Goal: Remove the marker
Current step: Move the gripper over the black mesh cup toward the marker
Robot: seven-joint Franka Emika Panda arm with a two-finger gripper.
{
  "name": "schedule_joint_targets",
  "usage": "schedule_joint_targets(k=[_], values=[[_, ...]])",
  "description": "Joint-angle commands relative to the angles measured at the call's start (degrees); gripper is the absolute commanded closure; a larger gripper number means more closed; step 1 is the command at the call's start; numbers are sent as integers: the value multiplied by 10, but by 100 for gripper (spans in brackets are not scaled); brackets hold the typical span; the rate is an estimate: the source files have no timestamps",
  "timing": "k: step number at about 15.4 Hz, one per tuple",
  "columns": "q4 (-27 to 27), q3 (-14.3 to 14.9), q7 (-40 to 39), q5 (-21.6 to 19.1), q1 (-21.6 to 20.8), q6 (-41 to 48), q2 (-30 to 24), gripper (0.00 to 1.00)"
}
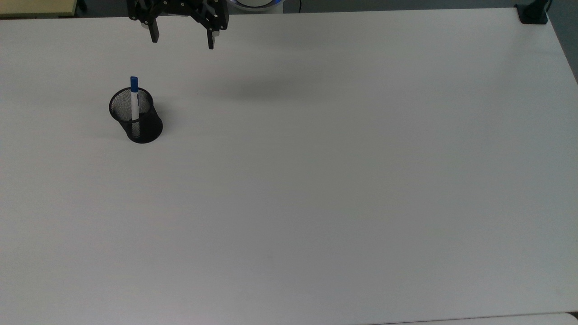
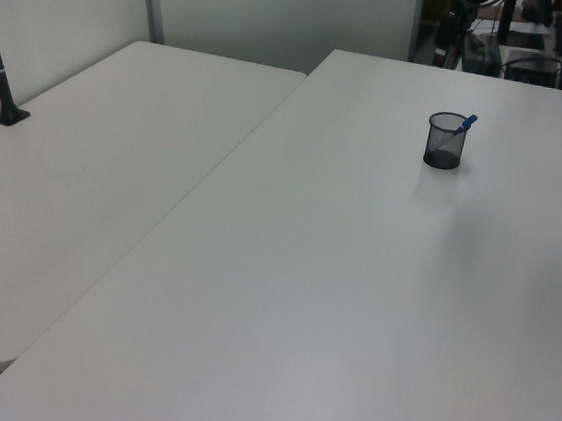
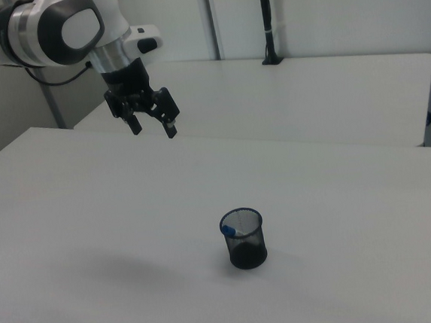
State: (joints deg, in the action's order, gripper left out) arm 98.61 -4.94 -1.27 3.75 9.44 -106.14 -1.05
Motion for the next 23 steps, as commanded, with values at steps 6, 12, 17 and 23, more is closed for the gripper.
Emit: schedule_joint_targets(k=[6, 12, 17, 23], values=[[-3, 0, -8, -8, -1, 17, -10, 0], [-3, 0, -8, -8, -1, 17, -10, 0], [-3, 32, -114, 4, 8, 63, -19, 0], [50, 44, -302, 114, 27, 80, 1, 0]])
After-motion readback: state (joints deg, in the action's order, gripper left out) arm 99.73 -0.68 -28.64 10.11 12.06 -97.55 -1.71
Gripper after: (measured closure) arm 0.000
